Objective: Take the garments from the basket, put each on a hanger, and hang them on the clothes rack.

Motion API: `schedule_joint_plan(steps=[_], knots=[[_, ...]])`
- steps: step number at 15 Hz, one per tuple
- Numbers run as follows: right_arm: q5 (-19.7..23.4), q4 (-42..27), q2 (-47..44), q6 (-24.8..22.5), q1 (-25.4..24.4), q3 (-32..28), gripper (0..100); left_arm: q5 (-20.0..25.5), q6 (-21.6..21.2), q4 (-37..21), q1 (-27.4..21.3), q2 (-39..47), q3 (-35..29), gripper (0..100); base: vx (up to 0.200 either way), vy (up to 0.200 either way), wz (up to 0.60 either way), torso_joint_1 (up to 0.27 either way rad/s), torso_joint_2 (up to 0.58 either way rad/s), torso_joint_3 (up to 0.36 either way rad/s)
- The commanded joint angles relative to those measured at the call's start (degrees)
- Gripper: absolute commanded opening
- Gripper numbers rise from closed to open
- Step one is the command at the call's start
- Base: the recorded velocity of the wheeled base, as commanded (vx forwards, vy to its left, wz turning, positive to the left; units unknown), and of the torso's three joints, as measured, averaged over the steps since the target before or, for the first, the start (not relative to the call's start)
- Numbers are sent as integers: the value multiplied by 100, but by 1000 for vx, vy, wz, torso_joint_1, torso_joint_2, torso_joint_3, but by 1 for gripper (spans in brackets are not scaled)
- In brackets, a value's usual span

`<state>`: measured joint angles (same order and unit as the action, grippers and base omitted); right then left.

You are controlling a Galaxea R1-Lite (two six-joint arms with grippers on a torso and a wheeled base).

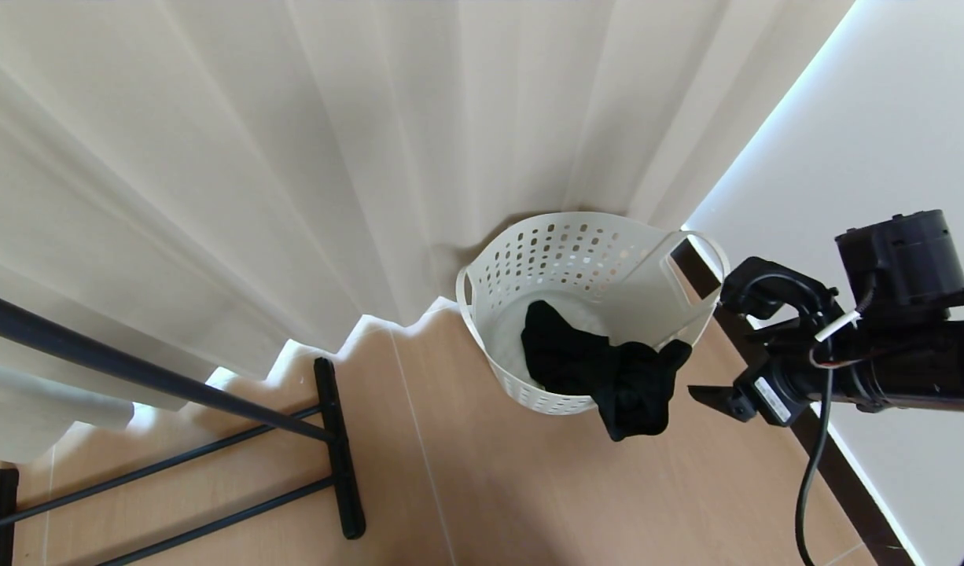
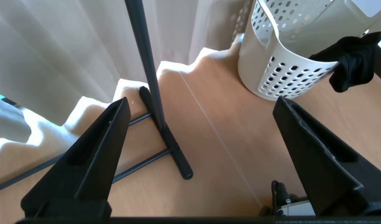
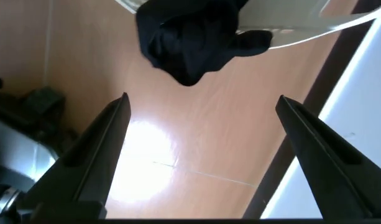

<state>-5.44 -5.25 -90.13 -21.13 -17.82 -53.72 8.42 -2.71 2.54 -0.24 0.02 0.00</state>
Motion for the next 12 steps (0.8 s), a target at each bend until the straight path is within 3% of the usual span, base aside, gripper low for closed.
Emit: schedule_joint_plan(steps=[1,2,7,12], knots=[[-115,-11,-708,-164,86,-525,100,1,-2,1,-2,-2,0,100,0,0,0,0,0,0],[-388,-28,-1218,-876,139,-1000,100,1,-2,1,-2,-2,0,100,0,0,0,0,0,0],[-449,-37,-2255,-2669,253,-2037,100,1,-2,1,-2,-2,0,100,0,0,0,0,0,0],[-467,-28,-3011,-3082,244,-2740,100,1,-2,1,-2,-2,0,100,0,0,0,0,0,0]])
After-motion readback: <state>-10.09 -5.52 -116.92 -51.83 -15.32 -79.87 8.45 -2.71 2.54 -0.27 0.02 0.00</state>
